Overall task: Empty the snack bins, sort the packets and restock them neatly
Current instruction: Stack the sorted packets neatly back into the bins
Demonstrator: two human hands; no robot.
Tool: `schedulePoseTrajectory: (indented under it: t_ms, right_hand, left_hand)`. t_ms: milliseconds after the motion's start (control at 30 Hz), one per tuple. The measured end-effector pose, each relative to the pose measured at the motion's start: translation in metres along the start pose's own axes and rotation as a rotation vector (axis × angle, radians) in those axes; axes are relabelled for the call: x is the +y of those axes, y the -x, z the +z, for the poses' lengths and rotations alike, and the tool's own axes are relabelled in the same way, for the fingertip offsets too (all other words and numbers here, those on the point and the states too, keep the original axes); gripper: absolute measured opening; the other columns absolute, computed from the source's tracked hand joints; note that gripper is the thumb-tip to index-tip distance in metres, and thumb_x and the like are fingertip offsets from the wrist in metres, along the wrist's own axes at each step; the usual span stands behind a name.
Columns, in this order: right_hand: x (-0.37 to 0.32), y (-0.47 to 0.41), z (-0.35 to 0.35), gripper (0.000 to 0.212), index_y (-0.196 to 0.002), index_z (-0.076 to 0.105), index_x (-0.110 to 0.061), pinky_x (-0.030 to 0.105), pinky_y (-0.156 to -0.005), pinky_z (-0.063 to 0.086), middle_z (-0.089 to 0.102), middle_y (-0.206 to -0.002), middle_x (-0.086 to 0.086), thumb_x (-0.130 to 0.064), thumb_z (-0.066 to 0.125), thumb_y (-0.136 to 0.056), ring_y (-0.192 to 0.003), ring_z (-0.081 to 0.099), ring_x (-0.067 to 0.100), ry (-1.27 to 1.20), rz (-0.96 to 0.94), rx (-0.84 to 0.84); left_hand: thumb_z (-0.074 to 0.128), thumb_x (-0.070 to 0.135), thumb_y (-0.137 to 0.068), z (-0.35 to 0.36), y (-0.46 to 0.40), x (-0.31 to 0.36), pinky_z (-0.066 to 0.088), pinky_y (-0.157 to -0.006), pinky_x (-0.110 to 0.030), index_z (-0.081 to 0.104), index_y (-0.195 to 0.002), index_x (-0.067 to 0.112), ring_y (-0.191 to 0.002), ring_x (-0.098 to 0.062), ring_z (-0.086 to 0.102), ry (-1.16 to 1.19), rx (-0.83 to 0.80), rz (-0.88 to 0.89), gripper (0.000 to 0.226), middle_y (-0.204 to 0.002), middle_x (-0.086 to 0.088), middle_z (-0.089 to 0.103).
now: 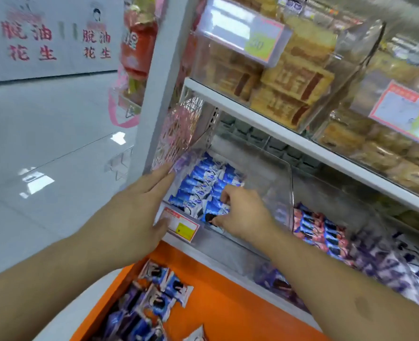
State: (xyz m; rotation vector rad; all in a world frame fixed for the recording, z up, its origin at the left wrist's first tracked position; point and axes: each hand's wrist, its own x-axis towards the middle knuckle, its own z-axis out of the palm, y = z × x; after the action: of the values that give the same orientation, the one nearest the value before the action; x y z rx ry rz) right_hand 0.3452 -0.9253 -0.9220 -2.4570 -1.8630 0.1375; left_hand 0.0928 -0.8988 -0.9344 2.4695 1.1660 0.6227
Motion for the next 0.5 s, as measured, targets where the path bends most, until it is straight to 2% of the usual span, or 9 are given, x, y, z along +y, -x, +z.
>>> schedulePoseTrajectory:
  t_ms: [133,300,500]
  right_hand:
    - [-0.004,-0.002,0.005,0.047,-0.106,0.062,-0.029,0.041,-0.083,0.056,0.054,-0.110,-0.004,-0.047,0.091,-0.073,-0.101,0.056,0.021,0.009,-0.014,0.054]
    - [-0.004,-0.001,0.009,0.052,-0.106,0.060,-0.029,0.040,-0.081,0.055,0.055,-0.108,-0.005,-0.050,0.092,-0.071,-0.099,0.055,0.021,-0.007,-0.004,0.061]
    - [0.002,0.006,0.006,0.060,-0.121,0.063,-0.026,0.038,-0.084,0.055,0.057,-0.117,-0.001,-0.050,0.090,-0.074,-0.106,0.057,0.022,-0.029,-0.009,0.040]
  left_hand:
    - [0.059,0.039,-0.100,-0.002,0.001,0.003,0.022,-0.128,-0.033,-0.006,-0.163,0.039,-0.159,-0.007,0.004,0.018,-0.015,-0.028,0.091,-0.167,0.025,-0.019]
    - [0.058,0.040,-0.101,-0.004,0.001,0.005,0.023,-0.127,-0.032,-0.007,-0.163,0.040,-0.159,-0.008,0.003,-0.004,-0.037,-0.033,0.090,-0.168,0.025,-0.019]
    - [0.059,0.039,-0.101,-0.010,0.003,0.010,0.031,-0.121,-0.030,-0.006,-0.162,0.042,-0.158,-0.010,0.014,0.004,-0.066,-0.027,0.090,-0.170,0.023,-0.012]
